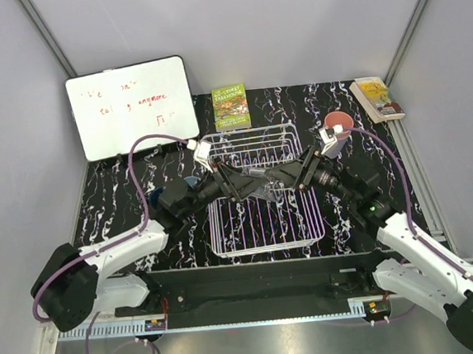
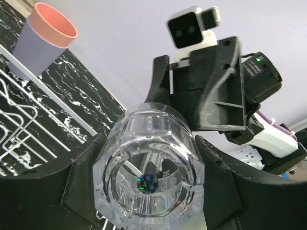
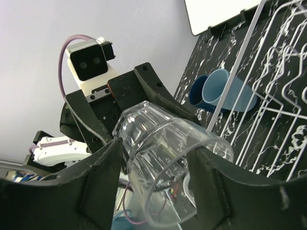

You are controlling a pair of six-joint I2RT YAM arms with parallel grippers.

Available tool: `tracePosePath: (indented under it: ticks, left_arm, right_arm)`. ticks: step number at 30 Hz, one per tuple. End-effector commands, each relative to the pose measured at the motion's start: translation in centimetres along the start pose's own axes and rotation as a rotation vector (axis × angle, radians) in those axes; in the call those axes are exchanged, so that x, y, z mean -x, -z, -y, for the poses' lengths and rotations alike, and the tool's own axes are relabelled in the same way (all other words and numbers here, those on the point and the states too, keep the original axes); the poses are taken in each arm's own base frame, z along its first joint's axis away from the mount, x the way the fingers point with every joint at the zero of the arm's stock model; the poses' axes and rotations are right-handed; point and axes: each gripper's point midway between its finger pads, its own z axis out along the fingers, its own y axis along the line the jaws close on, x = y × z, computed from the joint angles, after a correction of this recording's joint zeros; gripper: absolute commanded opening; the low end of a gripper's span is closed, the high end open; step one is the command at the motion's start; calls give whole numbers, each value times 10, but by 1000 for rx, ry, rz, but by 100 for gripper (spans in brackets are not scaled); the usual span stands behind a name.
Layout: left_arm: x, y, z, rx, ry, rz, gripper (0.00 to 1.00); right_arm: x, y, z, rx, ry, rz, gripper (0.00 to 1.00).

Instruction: Unload the cups from the dish rack

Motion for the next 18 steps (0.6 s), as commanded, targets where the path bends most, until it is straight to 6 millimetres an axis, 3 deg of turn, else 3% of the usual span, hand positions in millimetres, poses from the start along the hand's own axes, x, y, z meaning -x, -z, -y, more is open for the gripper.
tracePosePath:
  ticks: [1, 5, 6, 7, 8, 11, 13, 14, 17, 18]
  left_arm:
    - [6, -13, 40, -140, -36, 17, 0]
    - [-3, -16, 36, -140, -24, -4, 0]
    - [-4, -16, 35, -141, -18, -6, 0]
    - [-4, -17, 37, -147, -14, -10, 0]
    - [-6, -17, 34, -143, -11, -15, 0]
    - [-6, -18, 30, -112, -11, -27, 0]
    - [-6, -17, 27, -79, -31, -44, 19]
    - [-2, -17, 29, -75, -58, -40, 45]
    - [8, -14, 24, -7, -102, -43, 81]
    - [7, -11, 16, 37, -104, -59, 86]
  right_arm:
    - [9, -5, -37, 159, 20, 0, 58]
    - [7, -9, -38, 173, 3, -19, 29]
    - [6, -9, -38, 175, 5, -20, 12]
    - [7, -8, -39, 176, 6, -16, 5]
    - [7, -6, -39, 173, 6, -15, 0]
    - [7, -1, -40, 158, 22, -6, 0]
    - [7, 3, -33, 114, 32, 7, 0]
    - [9, 10, -36, 109, 49, 26, 0]
    - [17, 26, -35, 40, 101, 80, 0]
    - [22, 31, -40, 34, 119, 100, 0]
